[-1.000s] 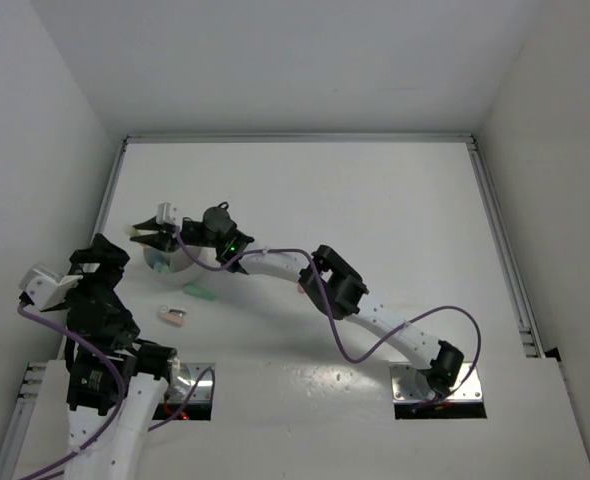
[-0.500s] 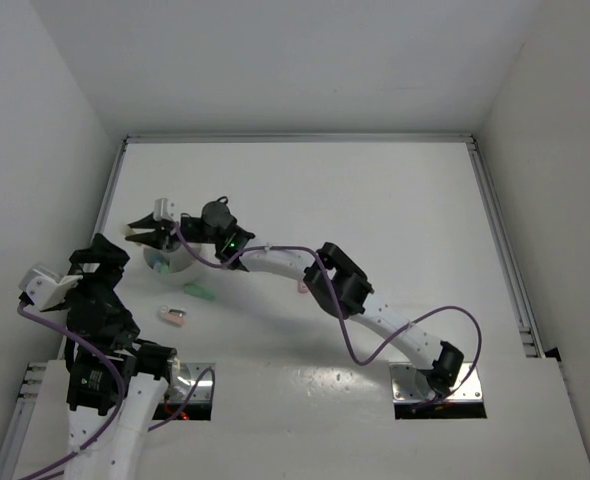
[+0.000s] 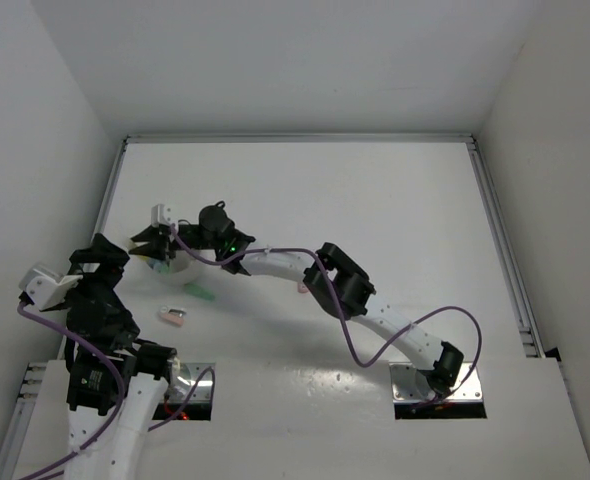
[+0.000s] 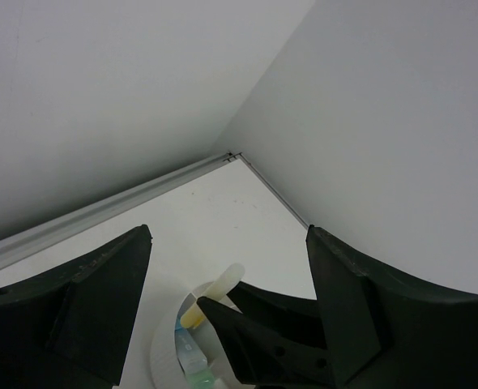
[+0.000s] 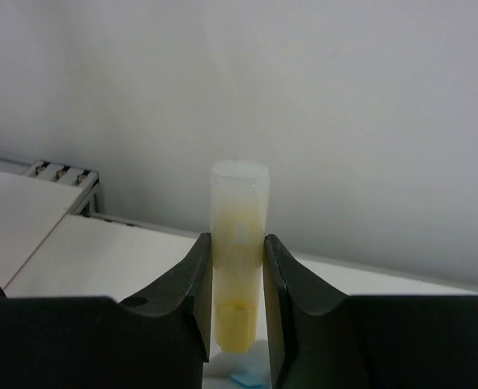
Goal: Sort the stationery into containers
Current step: Place the stationery into the container, then grab a piece of stationery with the right arm
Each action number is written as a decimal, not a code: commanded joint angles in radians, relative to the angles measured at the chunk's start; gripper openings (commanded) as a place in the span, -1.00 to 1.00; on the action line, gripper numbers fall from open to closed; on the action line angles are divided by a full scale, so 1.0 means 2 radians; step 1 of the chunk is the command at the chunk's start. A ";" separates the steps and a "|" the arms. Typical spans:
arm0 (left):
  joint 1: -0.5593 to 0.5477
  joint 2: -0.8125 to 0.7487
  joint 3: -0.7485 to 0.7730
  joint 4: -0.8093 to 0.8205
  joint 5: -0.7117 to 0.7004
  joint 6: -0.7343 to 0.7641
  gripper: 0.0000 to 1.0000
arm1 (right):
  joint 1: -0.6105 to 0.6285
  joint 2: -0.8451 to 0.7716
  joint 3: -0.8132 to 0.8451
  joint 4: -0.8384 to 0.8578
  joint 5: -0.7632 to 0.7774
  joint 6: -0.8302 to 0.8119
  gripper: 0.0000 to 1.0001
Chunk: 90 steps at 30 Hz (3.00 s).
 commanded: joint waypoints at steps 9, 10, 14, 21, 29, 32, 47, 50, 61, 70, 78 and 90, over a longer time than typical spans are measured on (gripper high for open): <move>0.005 0.000 -0.002 0.017 0.005 0.014 0.66 | -0.006 -0.018 0.001 0.004 0.002 -0.012 -1.00; 0.005 0.000 -0.002 0.017 0.005 0.014 0.66 | -0.006 -0.018 0.001 -0.001 0.002 -0.012 -1.00; 0.005 0.000 -0.002 0.017 0.005 0.014 0.66 | -0.006 -0.013 -0.010 -0.001 0.007 -0.012 -1.00; 0.005 0.000 -0.002 0.017 0.005 0.014 0.66 | -0.006 -0.009 -0.006 -0.012 0.018 -0.022 -0.94; 0.005 0.000 -0.002 0.017 0.005 0.014 0.66 | -0.011 -0.004 -0.010 -0.012 0.027 -0.022 -0.63; 0.005 0.000 -0.002 0.017 0.000 0.014 0.66 | -0.011 -0.004 -0.015 -0.017 0.027 -0.022 -0.63; 0.005 0.000 -0.002 0.017 0.000 0.014 0.66 | -0.011 0.005 -0.019 -0.017 0.022 -0.008 -0.37; 0.005 0.000 -0.002 0.017 0.000 0.014 0.66 | -0.011 0.010 -0.024 -0.017 0.018 -0.008 -0.31; 0.005 0.000 -0.002 0.017 0.000 0.014 0.66 | -0.006 0.010 -0.024 -0.017 0.018 -0.008 -0.10; 0.005 0.000 -0.002 0.021 -0.010 0.014 0.66 | -0.006 -0.013 0.003 -0.022 0.018 -0.014 0.06; 0.005 -0.036 -0.011 0.021 -0.019 0.014 0.66 | -0.006 -0.084 -0.016 -0.078 0.030 -0.040 0.08; 0.005 -0.018 -0.016 0.033 0.029 0.019 0.14 | -0.011 -0.182 -0.016 -0.198 0.066 -0.124 0.02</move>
